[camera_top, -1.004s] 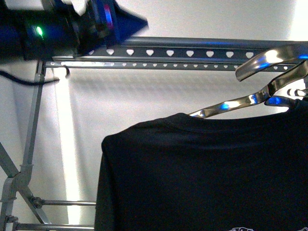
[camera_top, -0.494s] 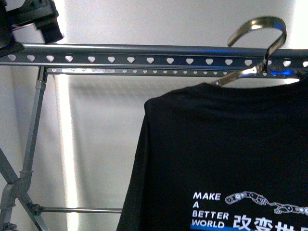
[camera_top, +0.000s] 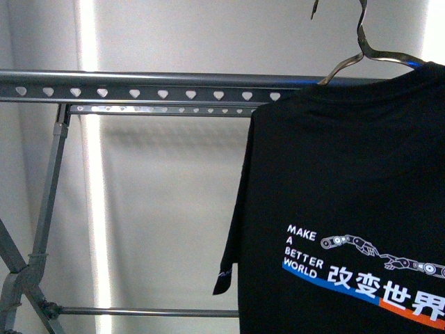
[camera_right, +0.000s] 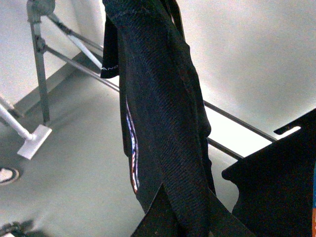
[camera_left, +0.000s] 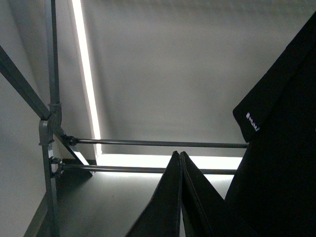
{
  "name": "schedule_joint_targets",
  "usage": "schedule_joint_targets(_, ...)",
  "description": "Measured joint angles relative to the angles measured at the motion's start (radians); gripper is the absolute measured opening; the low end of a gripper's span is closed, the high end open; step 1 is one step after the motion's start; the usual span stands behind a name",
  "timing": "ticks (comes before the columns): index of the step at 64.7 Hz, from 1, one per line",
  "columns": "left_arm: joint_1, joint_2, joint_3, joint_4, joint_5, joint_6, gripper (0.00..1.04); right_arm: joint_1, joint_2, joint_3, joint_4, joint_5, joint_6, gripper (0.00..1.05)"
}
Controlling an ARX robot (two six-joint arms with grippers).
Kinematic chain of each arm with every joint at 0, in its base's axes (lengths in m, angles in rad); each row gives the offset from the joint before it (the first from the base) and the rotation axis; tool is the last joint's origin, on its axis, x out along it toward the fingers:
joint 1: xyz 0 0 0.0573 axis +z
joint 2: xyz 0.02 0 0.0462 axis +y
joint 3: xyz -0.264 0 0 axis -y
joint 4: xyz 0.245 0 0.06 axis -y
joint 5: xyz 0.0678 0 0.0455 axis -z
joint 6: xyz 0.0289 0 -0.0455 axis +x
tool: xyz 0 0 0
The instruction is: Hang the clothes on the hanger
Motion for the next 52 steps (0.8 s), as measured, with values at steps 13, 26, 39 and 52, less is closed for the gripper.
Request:
schedule_joint_targets(13,0.000,-0.093,-0.129,0.033,0.000,0.001,0.04,-0.023,0.078,0.109,0.015,-0.010,0.203,0.03)
schedule_joint_targets(26,0.000,-0.205,-0.246,0.037,0.000,0.003,0.04,-0.034,0.102,0.098,0.060,-0.047,0.347,0.03)
schedule_joint_targets(39,0.000,-0.321,-0.325,0.003,0.000,0.003,0.04,-0.033,0.069,-0.026,0.119,-0.074,0.417,0.03)
schedule_joint_targets(52,0.000,-0.435,-0.375,-0.061,0.000,0.003,0.04,-0.027,0.034,-0.153,0.159,-0.064,0.418,0.03)
